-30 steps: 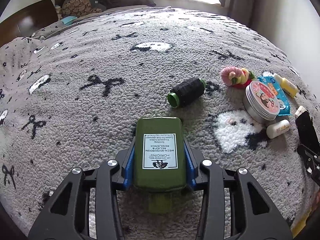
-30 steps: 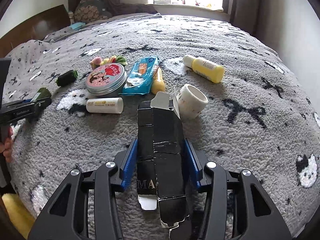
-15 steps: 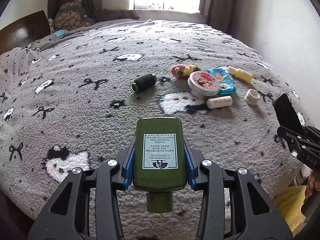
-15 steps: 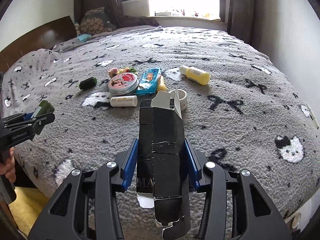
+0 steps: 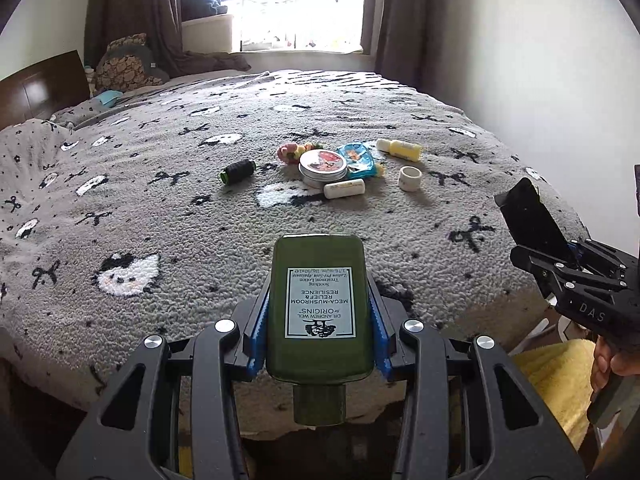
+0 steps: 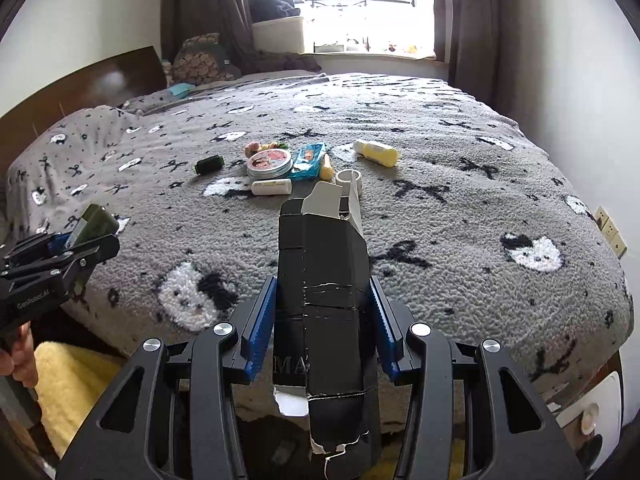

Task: Collect trash
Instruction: 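Carry the green bottle and black box down to the bin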

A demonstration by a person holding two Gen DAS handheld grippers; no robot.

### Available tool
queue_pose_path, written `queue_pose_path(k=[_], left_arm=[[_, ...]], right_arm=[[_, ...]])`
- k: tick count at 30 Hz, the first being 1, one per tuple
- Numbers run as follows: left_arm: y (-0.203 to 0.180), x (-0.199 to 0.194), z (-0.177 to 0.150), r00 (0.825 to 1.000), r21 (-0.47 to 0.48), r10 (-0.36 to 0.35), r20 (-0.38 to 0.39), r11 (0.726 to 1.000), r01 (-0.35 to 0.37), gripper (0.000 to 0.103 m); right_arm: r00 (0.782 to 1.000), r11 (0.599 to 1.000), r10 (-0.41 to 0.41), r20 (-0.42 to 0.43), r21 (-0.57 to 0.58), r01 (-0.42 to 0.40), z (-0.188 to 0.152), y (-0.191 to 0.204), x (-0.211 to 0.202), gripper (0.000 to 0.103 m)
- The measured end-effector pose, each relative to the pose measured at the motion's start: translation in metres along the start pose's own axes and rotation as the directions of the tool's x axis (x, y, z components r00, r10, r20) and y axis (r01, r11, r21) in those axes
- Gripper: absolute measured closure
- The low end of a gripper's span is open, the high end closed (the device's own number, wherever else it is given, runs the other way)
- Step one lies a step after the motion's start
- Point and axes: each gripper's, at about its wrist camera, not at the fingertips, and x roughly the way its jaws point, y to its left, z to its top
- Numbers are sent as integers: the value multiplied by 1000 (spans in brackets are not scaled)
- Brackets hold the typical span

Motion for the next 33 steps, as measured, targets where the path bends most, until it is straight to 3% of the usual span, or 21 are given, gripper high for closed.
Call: queue_pose_path(k=[8,18,26,33], left_arm=[[-21,-20,-36,999,5,-43,-19,999,43,64],[-31,-20,-88,991,4,-76,-109,997,77,64],[-32,5,-130,968,-11,-95,-232,995,95,64],[-27,33,-161,932,-43,-112,-345,994,103,64]], right_arm=[[1000,1000,31,2,-4,-31,-35,7,-30,57],[993,999,45,-105,20,-43,-81,11,-23,57],[973,997,79,-217,25,-75,-112,23,3,57],[940,992,124,-319,58,-111,-135,28,29,57]])
